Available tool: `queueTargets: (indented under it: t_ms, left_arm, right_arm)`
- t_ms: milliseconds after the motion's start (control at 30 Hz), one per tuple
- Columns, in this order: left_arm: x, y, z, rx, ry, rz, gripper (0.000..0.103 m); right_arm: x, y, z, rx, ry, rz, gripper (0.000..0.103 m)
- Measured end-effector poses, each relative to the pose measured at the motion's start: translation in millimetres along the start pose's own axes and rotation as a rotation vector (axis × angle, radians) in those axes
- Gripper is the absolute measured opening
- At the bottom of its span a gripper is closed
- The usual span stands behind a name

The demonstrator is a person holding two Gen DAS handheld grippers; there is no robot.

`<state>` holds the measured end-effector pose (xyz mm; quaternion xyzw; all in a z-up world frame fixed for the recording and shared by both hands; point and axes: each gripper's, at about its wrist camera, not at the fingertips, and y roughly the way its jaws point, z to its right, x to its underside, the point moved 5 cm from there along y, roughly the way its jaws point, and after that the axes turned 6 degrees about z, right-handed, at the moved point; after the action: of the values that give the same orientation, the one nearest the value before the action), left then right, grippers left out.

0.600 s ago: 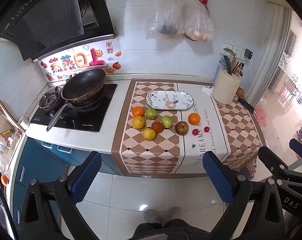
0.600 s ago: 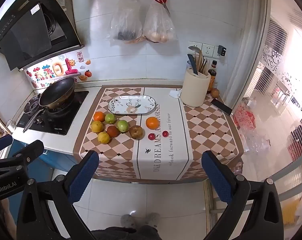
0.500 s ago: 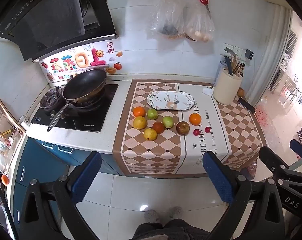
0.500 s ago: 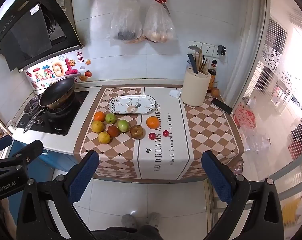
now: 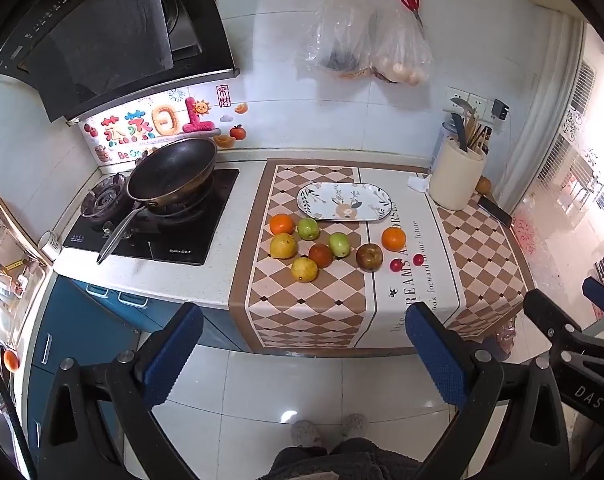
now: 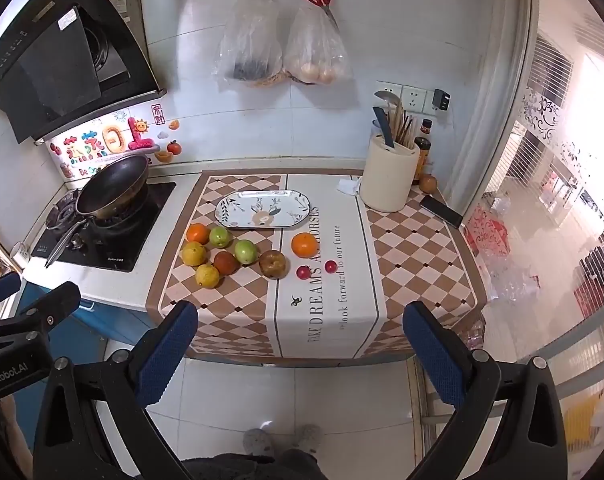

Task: Organize fruits

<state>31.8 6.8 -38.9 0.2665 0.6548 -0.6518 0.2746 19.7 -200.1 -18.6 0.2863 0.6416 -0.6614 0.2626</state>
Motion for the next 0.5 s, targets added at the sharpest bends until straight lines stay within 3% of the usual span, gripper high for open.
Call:
queueTargets:
  t_ms: [500]
  left_arm:
    - [7, 1, -12, -0.016, -0.002, 0.001, 0.103]
  right_arm:
    - [-5, -1, 1, -0.007, -0.001, -0.002, 0.103]
